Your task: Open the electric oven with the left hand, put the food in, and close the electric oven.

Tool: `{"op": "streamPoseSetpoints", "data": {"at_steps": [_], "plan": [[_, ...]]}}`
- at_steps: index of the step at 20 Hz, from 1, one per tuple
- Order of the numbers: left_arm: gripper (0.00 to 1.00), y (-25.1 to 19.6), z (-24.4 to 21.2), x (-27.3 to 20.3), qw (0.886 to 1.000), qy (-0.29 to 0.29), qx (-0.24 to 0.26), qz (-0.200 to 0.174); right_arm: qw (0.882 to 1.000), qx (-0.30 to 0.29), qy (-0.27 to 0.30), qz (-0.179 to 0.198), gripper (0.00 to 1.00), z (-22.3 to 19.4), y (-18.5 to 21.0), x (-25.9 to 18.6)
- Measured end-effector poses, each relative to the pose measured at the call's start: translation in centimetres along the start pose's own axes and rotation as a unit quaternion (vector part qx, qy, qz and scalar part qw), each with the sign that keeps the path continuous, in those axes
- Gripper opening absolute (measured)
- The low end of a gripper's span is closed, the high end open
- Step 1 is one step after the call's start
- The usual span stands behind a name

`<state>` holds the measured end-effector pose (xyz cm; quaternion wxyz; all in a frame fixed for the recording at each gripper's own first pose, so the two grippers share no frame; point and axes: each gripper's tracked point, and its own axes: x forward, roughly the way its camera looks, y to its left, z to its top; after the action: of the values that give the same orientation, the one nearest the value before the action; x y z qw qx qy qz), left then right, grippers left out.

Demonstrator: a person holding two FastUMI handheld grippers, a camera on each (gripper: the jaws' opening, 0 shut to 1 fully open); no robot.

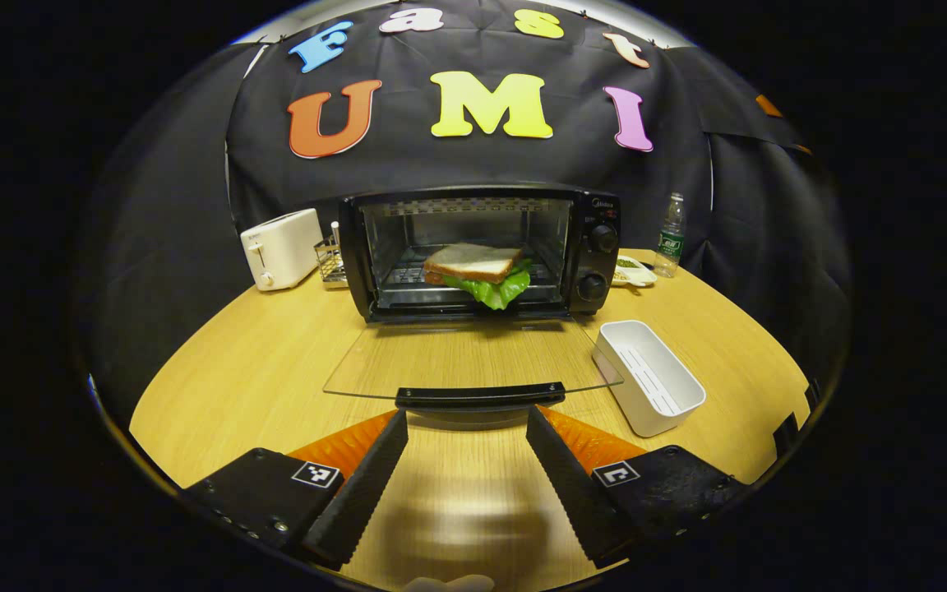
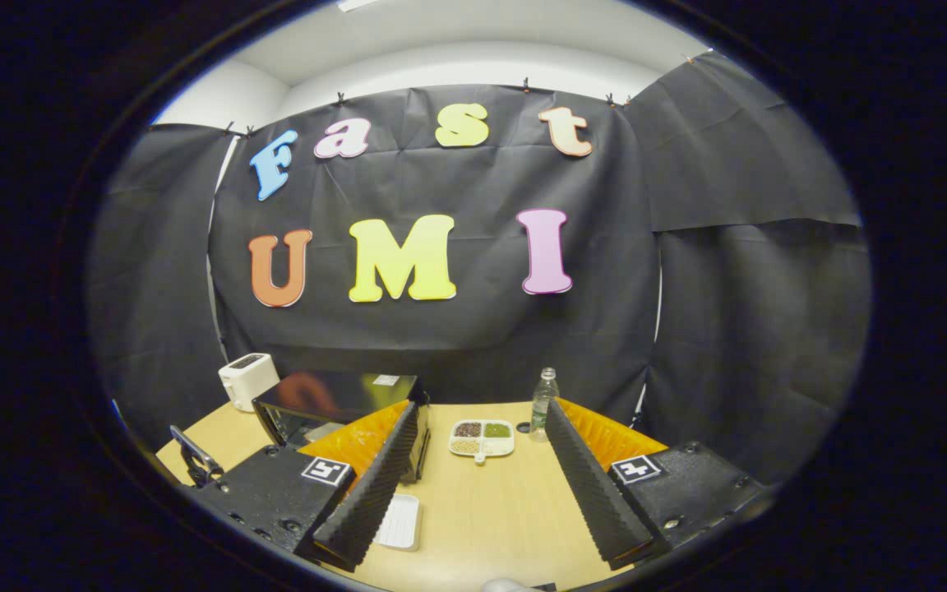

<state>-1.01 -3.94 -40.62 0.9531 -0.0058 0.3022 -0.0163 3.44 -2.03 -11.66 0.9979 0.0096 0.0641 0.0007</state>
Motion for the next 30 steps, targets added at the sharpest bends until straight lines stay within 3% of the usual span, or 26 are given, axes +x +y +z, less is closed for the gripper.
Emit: {"op": "streamPoseSetpoints", "data": {"at_steps": [6,7,8,9,10,11,12,13,14,15,16,20,21,30], "plan": [[0.96,-0.4,-1.9,3.4,1.000,0.027,-0.011,0.005,1.000,-0.014,0.011,-0.007,0.95,-0.4,-1.4,0.3],[0.89,-0.4,-2.0,3.7,1.000,0.029,-0.010,0.007,1.000,-0.013,0.013,-0.010,0.95,-0.5,-1.7,0.3],[0.96,-0.6,-2.0,4.0,0.999,0.030,-0.010,0.002,1.000,-0.010,0.014,-0.010,1.00,-0.5,-1.9,0.5],[0.96,-0.8,-1.9,3.5,0.999,0.032,-0.009,0.002,1.000,-0.009,0.018,-0.010,0.95,-0.8,-2.0,0.7],[0.94,-0.8,-1.9,3.5,0.999,0.033,-0.008,0.002,1.000,-0.007,0.022,-0.012,0.95,-1.2,-2.3,1.2],[0.84,-0.8,-1.9,3.6,0.999,0.032,-0.009,0.004,1.000,-0.005,0.024,-0.012,1.00,-1.3,-2.4,1.4],[0.94,-0.8,-1.9,3.6,0.999,0.035,-0.006,0.005,1.000,-0.003,0.027,-0.011,1.00,-1.2,-2.6,1.6],[0.94,-0.7,-1.7,3.4,0.999,0.033,-0.006,0.006,1.000,-0.001,0.030,-0.009,0.95,-1.3,-2.6,1.7],[0.85,-0.6,-1.1,3.6,1.000,0.025,-0.005,0.006,0.999,0.000,0.032,-0.008,0.95,-1.4,-2.6,1.9],[0.94,-0.7,-1.4,3.6,0.999,0.035,-0.008,0.006,0.999,0.000,0.033,-0.006,0.95,-1.3,-2.6,2.0],[0.94,-0.7,-1.2,3.5,0.999,0.037,-0.007,0.004,0.999,0.002,0.034,-0.003,1.00,-1.3,-2.5,2.2],[0.95,-0.6,-0.4,3.1,0.999,0.038,-0.003,0.005,0.999,0.009,0.033,0.004,1.00,-0.4,-2.4,2.6],[0.95,-0.6,-0.1,2.9,0.999,0.035,-0.001,0.005,1.000,0.010,0.029,0.006,0.95,0.0,-2.3,2.7],[0.95,-0.3,5.3,2.3,1.000,0.008,-0.006,0.003,0.999,0.012,0.025,0.018,0.95,1.3,-2.1,3.5]]}}
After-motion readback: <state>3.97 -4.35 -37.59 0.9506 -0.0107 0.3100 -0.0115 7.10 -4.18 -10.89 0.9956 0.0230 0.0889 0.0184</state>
